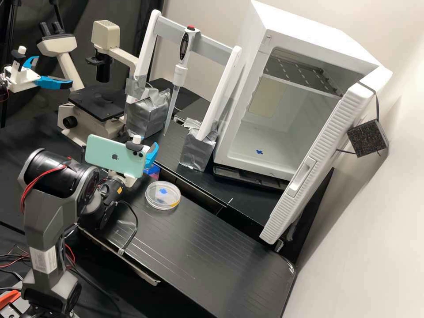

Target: Close the bottle

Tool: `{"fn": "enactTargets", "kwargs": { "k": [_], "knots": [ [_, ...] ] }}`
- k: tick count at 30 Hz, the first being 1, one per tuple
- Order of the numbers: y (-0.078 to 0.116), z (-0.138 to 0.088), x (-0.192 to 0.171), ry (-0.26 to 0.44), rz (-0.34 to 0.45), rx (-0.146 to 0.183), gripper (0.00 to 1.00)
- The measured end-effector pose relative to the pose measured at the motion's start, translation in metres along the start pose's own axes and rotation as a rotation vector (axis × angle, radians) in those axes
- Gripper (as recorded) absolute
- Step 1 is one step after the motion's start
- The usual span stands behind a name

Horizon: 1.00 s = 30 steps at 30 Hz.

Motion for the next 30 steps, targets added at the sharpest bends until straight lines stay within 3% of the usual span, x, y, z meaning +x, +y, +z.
{"fn": "enactTargets", "kwargs": {
  "k": [24, 25, 30],
  "knots": [
    [0.0023, 0.0054, -0.0037, -0.003, 0.003, -0.01, 0.0],
    [0.0018, 0.005, -0.0039, -0.002, 0.002, -0.008, 1.0],
    [0.0017, 0.0057, -0.0048, -0.006, 0.004, -0.007, 1.0]
  ]
}}
